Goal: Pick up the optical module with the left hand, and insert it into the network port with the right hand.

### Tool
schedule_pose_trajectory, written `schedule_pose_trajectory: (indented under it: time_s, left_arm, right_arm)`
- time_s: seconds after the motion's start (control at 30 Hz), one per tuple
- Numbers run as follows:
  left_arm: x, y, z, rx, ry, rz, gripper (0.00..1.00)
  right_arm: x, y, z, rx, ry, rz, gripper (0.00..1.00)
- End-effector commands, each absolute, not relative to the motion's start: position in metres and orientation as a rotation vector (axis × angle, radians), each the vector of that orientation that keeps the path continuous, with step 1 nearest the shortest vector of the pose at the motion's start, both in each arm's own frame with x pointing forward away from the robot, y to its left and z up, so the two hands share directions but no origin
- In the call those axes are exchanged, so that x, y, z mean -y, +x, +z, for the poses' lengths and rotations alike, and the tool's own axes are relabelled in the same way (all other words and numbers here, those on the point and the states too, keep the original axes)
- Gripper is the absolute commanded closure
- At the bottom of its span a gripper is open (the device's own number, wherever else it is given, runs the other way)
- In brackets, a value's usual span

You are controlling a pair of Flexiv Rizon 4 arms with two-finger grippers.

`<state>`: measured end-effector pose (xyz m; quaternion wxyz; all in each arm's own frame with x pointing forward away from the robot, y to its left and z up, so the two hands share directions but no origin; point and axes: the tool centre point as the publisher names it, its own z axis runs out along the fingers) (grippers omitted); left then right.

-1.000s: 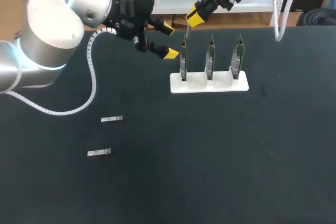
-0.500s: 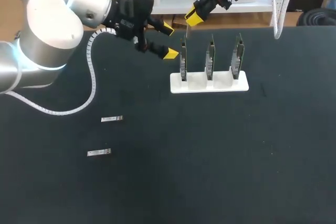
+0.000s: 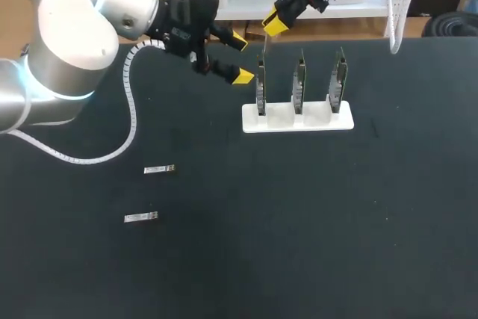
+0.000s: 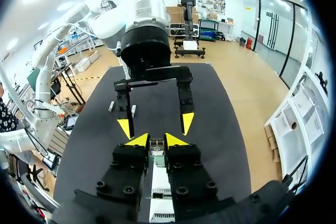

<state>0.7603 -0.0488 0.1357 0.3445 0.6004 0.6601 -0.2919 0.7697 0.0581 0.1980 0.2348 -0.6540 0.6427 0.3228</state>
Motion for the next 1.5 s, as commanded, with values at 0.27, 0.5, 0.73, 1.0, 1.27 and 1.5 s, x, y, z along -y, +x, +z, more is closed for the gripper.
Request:
schedule_pose_trajectory:
  time_s: [0.27, 0.5, 0.73, 1.0, 1.27, 1.5]
  left_arm:
    - [0.049, 0.762, 0.135, -1.714, 1.563, -0.759, 0.00]
    - [0.049, 0.762, 0.135, -1.714, 1.563, -0.759, 0.00]
    - [0.049, 0.762, 0.135, -1.714, 1.563, -0.759, 0.00]
    - [0.049, 0.762, 0.135, -1.714, 1.563, -0.759, 0.00]
    - [0.049, 0.762, 0.135, -1.714, 1.563, -0.759, 0.00]
    - [0.049, 0.762, 0.135, -1.714, 1.563, -0.759, 0.00]
  right_arm:
    - [-0.057, 0.765, 0.198, -1.764, -1.784, 0.876, 1.00]
    - [-0.058, 0.766, 0.198, -1.764, -1.783, 0.872, 1.00]
    - [-0.059, 0.766, 0.197, -1.792, -1.786, 0.858, 1.00]
    - [-0.064, 0.767, 0.196, -1.836, -1.795, 0.821, 1.00]
    - [-0.070, 0.767, 0.190, -1.891, -1.809, 0.772, 1.00]
    - [-0.071, 0.764, 0.187, -1.894, -1.798, 0.779, 1.00]
